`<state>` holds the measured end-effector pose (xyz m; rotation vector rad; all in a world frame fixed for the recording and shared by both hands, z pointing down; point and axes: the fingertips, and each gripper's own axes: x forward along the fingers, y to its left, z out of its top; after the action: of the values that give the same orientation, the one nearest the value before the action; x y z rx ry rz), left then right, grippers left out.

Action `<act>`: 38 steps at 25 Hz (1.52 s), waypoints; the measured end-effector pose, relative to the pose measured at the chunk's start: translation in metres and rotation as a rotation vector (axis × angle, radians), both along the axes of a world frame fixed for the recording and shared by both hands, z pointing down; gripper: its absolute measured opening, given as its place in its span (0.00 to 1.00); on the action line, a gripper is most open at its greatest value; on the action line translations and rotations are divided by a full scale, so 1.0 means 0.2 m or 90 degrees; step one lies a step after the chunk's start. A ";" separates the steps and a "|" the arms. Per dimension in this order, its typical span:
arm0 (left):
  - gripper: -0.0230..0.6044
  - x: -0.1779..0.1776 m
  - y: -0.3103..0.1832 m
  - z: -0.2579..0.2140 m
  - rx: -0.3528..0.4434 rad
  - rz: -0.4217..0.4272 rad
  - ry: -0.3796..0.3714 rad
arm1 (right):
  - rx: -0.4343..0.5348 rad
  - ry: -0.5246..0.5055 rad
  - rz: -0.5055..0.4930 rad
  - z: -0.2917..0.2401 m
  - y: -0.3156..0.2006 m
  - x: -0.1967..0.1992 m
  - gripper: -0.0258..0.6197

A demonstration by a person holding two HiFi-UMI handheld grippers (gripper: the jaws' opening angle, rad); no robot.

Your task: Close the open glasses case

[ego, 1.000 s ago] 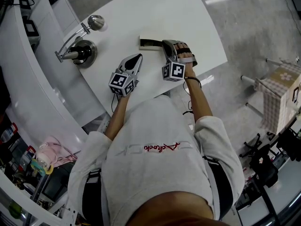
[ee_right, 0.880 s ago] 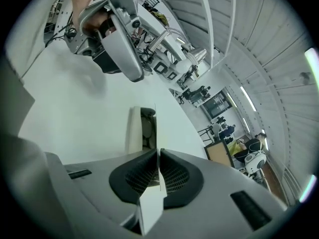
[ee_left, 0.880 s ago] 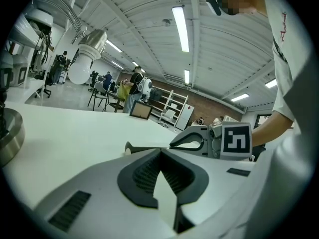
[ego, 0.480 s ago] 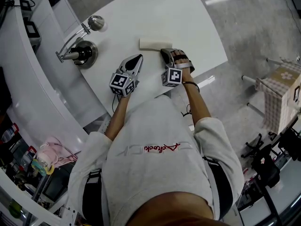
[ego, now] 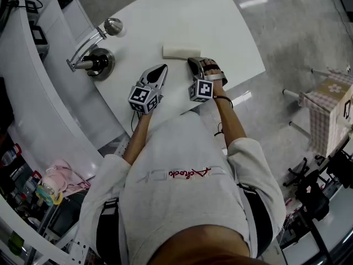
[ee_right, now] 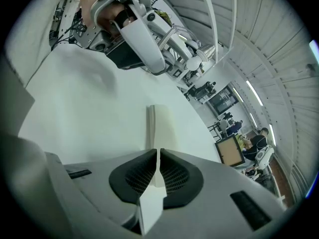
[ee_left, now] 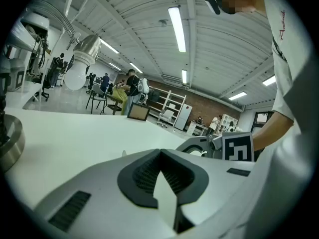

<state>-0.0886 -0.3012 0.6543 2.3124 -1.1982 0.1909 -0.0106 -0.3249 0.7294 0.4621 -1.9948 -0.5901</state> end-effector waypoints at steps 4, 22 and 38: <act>0.08 0.01 0.01 -0.02 0.009 0.006 -0.001 | 0.025 -0.013 0.012 -0.07 -0.02 0.01 0.07; 0.08 0.07 0.09 -0.23 0.074 0.020 -0.010 | -0.126 -0.458 0.273 -0.59 0.00 0.04 0.07; 0.08 0.12 0.30 -0.44 0.149 0.044 -0.006 | -0.183 -0.682 0.361 -0.82 0.34 0.10 0.07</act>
<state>-0.0648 -0.2412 0.5666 2.5590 -1.2008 0.0897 0.0104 -0.2574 0.5644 1.2859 -2.6754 0.4113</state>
